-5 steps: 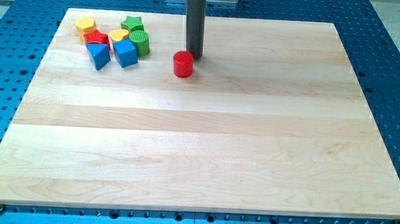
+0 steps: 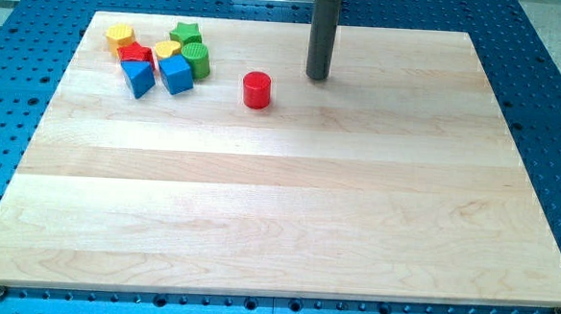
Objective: Move the cube into the bottom side of the green circle
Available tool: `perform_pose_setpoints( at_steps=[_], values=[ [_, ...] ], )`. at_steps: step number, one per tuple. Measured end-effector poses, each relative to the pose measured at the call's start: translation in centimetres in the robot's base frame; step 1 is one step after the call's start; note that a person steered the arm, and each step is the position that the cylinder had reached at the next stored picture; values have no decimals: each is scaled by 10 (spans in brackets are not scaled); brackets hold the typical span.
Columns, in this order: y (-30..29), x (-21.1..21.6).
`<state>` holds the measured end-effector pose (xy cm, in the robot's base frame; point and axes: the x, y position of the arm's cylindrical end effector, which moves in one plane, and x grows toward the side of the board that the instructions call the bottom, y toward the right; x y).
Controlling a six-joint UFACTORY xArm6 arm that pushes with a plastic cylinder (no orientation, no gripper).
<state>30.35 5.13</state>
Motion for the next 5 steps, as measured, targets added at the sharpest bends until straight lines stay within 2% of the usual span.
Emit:
perform_pose_setpoints(
  at_steps=[5],
  values=[
    [0, 19]
  ],
)
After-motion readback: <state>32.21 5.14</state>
